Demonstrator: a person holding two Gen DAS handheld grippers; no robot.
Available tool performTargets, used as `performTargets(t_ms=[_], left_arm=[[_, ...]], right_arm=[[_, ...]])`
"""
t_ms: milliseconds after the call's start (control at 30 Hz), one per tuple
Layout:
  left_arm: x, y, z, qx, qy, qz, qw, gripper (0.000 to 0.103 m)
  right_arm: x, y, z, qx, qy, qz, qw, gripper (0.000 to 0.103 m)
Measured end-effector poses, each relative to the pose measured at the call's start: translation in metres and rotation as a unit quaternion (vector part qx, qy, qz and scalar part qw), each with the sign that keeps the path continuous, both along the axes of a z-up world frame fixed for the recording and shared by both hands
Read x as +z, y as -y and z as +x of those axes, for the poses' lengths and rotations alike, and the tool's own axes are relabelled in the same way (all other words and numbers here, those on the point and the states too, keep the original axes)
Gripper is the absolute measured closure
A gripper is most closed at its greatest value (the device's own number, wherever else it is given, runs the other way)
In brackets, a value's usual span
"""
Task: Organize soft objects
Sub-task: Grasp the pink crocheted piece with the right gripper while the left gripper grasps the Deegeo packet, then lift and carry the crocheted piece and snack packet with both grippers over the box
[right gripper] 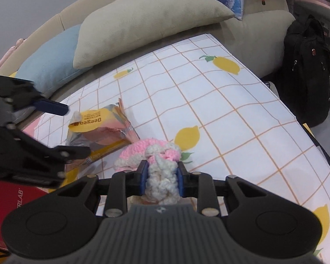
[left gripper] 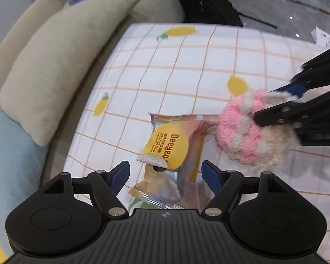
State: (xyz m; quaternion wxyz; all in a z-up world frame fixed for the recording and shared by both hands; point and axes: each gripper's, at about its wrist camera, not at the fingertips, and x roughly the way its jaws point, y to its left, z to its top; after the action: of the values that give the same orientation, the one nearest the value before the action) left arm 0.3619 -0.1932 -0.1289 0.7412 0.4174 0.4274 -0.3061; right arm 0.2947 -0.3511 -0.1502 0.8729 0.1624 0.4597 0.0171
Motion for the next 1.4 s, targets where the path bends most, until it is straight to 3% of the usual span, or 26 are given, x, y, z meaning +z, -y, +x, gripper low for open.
performTargets(t_ms=[167, 500, 600, 833, 1067, 1267, 1400], left_arm=[[-0.016, -0.001, 0.011, 0.012, -0.019, 0.010, 0.9997, 0.018], [-0.020, 0.016, 0.012, 0.059, -0.043, 0.027, 0.9970, 0.054], [-0.017, 0.018, 0.006, 0.079, -0.047, 0.018, 0.9956, 0.058], [0.006, 0.014, -0.019, 0.118, -0.044, -0.030, 0.9916, 0.059], [0.055, 0.004, -0.059, 0.129, -0.023, -0.090, 0.9873, 0.059], [0.102, -0.024, -0.107, 0.146, 0.014, -0.155, 0.9769, 0.059], [0.128, -0.044, -0.145, 0.152, 0.017, -0.198, 0.9682, 0.059]], right_arm=[[0.000, 0.000, 0.000, 0.003, -0.002, 0.003, 1.000, 0.077], [-0.003, 0.000, 0.002, 0.005, -0.003, 0.002, 1.000, 0.077], [-0.004, -0.001, 0.001, 0.007, -0.002, 0.001, 1.000, 0.077], [0.006, -0.002, -0.011, 0.009, 0.013, -0.009, 1.000, 0.078], [0.026, -0.012, -0.024, 0.001, 0.017, -0.030, 0.999, 0.078], [0.059, -0.020, -0.053, 0.000, 0.040, -0.043, 0.998, 0.078], [0.078, -0.030, -0.074, 0.006, 0.053, -0.040, 0.998, 0.078]])
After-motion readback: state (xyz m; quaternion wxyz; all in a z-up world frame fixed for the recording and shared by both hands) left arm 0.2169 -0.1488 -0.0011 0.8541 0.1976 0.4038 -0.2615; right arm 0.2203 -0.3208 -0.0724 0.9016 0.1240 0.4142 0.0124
